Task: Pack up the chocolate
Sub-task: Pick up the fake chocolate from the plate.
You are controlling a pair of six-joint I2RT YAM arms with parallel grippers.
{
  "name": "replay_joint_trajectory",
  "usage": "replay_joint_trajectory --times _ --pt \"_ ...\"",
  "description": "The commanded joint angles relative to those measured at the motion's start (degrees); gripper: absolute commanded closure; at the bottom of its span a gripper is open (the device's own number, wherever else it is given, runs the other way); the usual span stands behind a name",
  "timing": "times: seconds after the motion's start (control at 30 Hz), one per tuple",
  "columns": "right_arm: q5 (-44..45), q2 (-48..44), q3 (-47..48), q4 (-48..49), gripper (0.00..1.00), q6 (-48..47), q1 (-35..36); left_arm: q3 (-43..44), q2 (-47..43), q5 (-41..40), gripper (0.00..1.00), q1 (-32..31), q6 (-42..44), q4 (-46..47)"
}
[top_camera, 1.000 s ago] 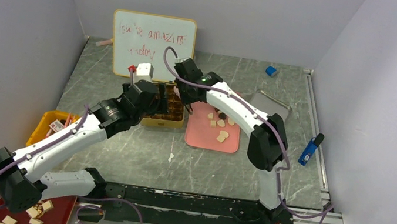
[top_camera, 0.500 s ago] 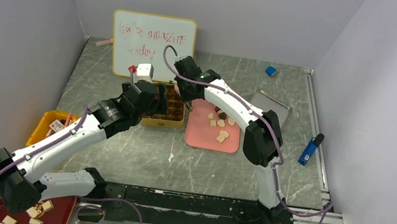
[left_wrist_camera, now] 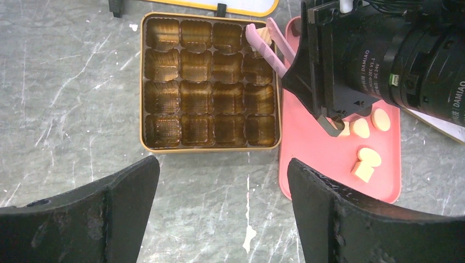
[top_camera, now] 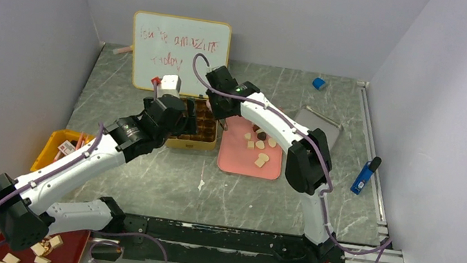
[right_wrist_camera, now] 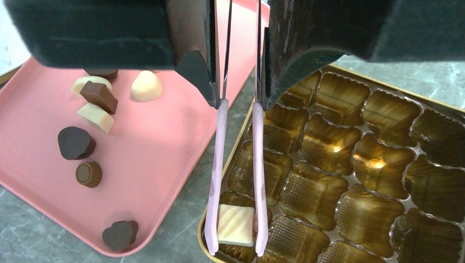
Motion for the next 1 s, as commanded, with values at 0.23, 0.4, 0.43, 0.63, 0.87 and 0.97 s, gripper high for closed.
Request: replay_joint_trajectory --times 0.23,0.4,0.43,0.63,0.87,0.97 --pt "-0.2 0.0 0.7 2.4 0.69 -0.6 -0.8 0.1 0.4 -0.9 0.08 -0.1 0.5 0.2" --pt "-0.5 0.1 0.8 2.5 0.66 -0.5 -0.8 0.1 0.4 -0.9 0.08 -0.1 0.7 0.2" --pt "-0.5 0.2 0.8 2.5 0.66 -0.4 -0.8 0.1 0.4 -0.9 0.08 -0.1 0.7 0.2" --pt "-0.7 0.3 0.6 2.6 0.65 -0.2 -0.8 0.2 0.6 -0.8 0.08 0.0 1.0 0.4" --pt "-0.8 0.2 0.4 2.7 0.64 0.0 -0.8 0.2 0.8 -0.6 0.07 0.0 1.2 0.5" --pt "-0.7 0.2 0.4 2.7 0.64 0.0 -0.9 0.0 0.7 -0.5 0.07 0.2 1.2 0.6"
